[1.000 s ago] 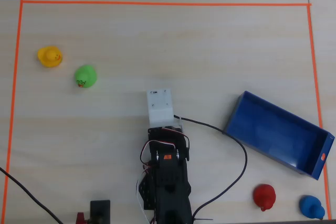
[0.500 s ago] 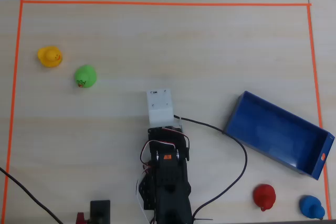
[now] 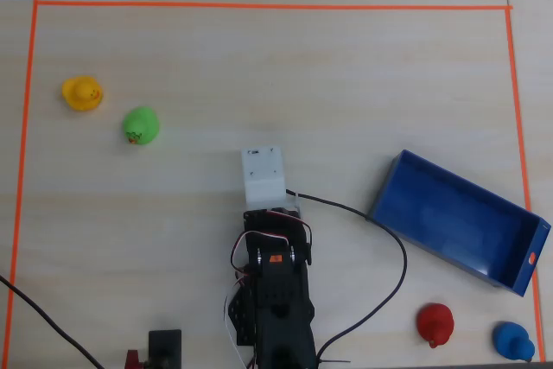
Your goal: Grasp red duck and put it into box.
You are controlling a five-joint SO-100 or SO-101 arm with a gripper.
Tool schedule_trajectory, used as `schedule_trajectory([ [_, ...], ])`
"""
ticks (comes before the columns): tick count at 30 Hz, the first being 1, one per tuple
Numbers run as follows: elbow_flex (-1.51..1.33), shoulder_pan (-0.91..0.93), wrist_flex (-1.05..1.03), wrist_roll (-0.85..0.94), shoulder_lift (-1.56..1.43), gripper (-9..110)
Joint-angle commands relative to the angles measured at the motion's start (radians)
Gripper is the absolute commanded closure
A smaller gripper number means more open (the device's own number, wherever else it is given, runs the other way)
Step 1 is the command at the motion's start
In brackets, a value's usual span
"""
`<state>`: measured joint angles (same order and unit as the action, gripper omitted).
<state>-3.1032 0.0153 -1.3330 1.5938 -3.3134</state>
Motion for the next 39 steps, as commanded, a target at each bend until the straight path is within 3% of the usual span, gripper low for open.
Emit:
schedule_trajectory([
  [1,-0.008,0.009,-0.014,-0.002,0.002,100],
  [13,-0.008,0.008,0.002,0.005,0.002,101],
  [20,0.137,0.044,0.377,-0.026,0.193,101],
  [23,0.334,0.067,0.463,-0.046,0.414,101],
  [28,0.885,0.187,0.362,-0.124,0.841,101],
  [34,1.637,0.485,0.158,-0.179,1.307,101],
  [39,1.921,0.805,0.189,-0.172,1.503,101],
])
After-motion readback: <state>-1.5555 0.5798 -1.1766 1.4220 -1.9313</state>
